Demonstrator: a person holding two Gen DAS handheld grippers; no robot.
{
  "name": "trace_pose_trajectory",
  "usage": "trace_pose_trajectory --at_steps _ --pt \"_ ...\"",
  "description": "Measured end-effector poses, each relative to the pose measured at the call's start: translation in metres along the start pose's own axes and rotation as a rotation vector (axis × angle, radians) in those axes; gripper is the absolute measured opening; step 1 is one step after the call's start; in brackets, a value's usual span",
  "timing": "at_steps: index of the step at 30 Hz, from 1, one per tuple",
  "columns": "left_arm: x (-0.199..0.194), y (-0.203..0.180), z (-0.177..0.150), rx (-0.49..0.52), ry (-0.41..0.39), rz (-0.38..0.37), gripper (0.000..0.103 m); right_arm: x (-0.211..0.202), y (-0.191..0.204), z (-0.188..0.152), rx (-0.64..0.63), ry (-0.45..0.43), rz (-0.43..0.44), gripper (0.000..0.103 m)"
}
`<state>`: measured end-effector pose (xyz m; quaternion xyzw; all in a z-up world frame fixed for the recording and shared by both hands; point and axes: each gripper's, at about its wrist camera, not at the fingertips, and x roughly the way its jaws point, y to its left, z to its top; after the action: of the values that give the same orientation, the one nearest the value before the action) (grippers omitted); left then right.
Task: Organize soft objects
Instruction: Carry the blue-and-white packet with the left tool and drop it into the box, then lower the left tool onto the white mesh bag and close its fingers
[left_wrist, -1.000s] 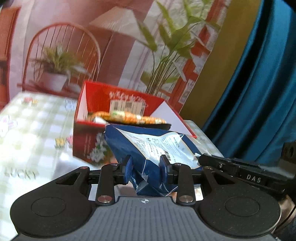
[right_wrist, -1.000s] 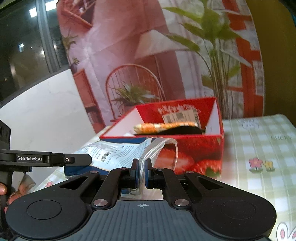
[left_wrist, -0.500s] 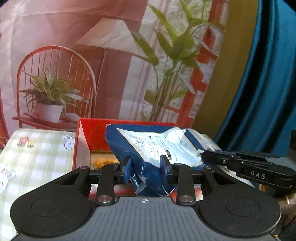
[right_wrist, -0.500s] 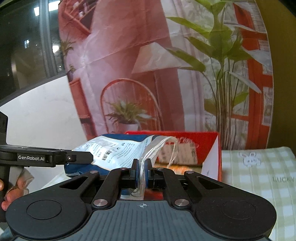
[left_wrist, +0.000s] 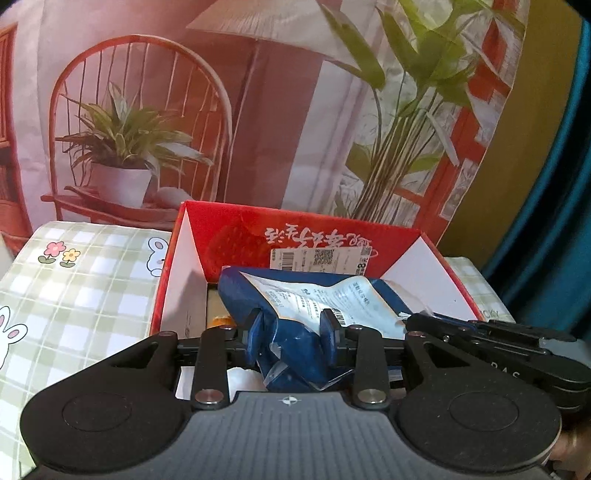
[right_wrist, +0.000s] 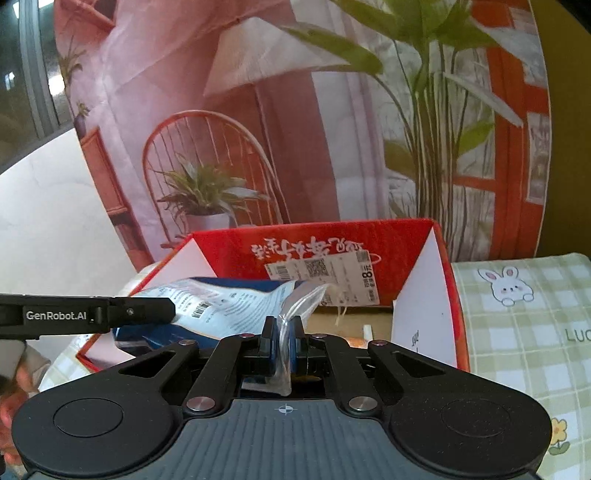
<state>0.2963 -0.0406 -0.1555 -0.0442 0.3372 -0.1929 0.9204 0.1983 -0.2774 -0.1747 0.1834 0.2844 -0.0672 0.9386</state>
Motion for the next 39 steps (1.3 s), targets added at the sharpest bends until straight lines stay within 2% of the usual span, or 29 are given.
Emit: trace_pose_trajectory --at_steps 2,4,5,6,9,12,17,21,24,27,29,31,35,39 --pt "-0.003 0.000 0.003 -0.008 -0.020 0.008 0.036 0.000 -0.001 0.001 0.017 -0.009 -0.011 0.006" --pt "-0.007 0.000 0.004 -0.007 -0.040 0.031 0.053 -0.001 -0.001 0.003 0.026 -0.020 -0.028 0.009" --pt "-0.009 0.000 0.004 -0.006 -0.049 0.042 0.056 -0.001 0.000 0.003 0.027 -0.027 -0.056 0.013" --pt "-0.012 0.000 0.004 -0.006 -0.055 0.048 0.059 0.000 0.000 0.004 0.022 -0.024 -0.091 0.022" --pt "-0.021 0.004 0.003 0.000 -0.056 0.045 0.059 -0.008 0.001 0.003 0.009 -0.045 -0.171 0.026" --pt "-0.035 0.010 -0.004 0.038 -0.054 0.034 0.062 -0.025 0.000 -0.002 0.032 -0.085 -0.208 0.040" --pt "-0.063 0.028 -0.019 0.043 -0.048 0.006 0.067 -0.059 0.002 -0.013 0.101 -0.098 -0.148 0.046" --pt "-0.081 0.030 -0.037 0.098 -0.033 -0.008 0.071 -0.082 0.015 -0.032 0.072 -0.091 -0.102 0.048" --pt "-0.088 0.030 -0.054 0.128 -0.016 -0.013 0.072 -0.091 0.027 -0.048 0.044 -0.054 -0.077 0.048" --pt "-0.087 0.036 -0.072 0.104 0.020 -0.016 0.075 -0.097 0.037 -0.069 0.041 0.008 -0.024 0.048" --pt "-0.083 0.043 -0.081 0.086 0.039 -0.005 0.076 -0.099 0.047 -0.083 0.006 0.058 0.003 0.053" --pt "-0.079 0.050 -0.089 0.070 0.054 0.017 0.078 -0.100 0.059 -0.098 -0.044 0.103 0.029 0.065" --pt "-0.074 0.061 -0.098 0.026 0.083 0.016 0.080 -0.095 0.081 -0.121 -0.127 0.203 0.064 0.067" --pt "-0.071 0.065 -0.110 -0.004 0.108 -0.019 0.080 -0.086 0.094 -0.130 -0.162 0.283 0.080 0.070"
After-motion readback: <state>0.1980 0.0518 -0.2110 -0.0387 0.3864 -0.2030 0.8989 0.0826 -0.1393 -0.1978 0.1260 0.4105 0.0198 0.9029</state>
